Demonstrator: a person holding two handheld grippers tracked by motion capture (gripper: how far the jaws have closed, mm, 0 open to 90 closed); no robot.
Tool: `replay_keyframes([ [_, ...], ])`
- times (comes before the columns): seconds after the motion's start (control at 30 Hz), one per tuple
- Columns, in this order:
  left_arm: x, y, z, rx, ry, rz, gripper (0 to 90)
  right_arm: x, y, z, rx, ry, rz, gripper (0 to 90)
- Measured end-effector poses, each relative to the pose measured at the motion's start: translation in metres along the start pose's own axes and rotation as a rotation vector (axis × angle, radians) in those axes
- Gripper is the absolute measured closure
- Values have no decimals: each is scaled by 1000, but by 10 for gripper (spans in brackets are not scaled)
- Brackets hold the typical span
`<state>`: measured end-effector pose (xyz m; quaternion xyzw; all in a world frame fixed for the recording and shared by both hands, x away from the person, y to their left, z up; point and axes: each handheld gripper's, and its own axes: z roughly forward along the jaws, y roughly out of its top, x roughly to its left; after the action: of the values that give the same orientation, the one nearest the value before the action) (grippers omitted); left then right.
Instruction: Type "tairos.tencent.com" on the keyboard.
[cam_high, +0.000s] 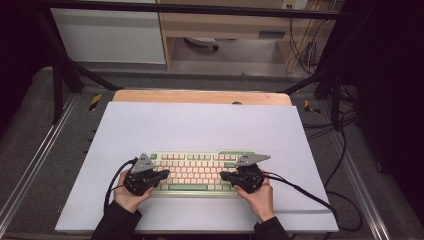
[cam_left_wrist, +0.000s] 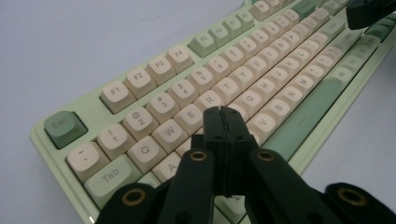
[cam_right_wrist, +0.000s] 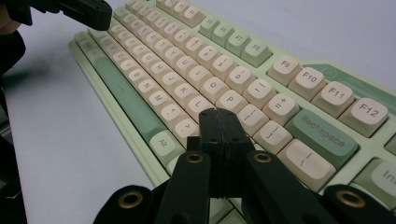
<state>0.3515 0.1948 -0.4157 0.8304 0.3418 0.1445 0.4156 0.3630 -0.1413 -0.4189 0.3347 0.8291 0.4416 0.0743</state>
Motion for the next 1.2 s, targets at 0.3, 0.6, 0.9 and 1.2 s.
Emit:
replay_keyframes([
  [0.3, -5, 12, 8, -1, -2, 8, 900, 0, 0, -1, 2, -2, -5, 900],
  [0.6, -9, 21, 18, 3, -4, 12, 900, 0, 0, -1, 2, 0, -8, 900],
  [0.9, -11, 27, 32, 17, -1, 10, 900, 0, 0, -2, 3, 1, -11, 900],
  [1.2, -11, 26, 45, 33, 3, 5, 900, 0, 0, -2, 3, 1, -12, 900],
])
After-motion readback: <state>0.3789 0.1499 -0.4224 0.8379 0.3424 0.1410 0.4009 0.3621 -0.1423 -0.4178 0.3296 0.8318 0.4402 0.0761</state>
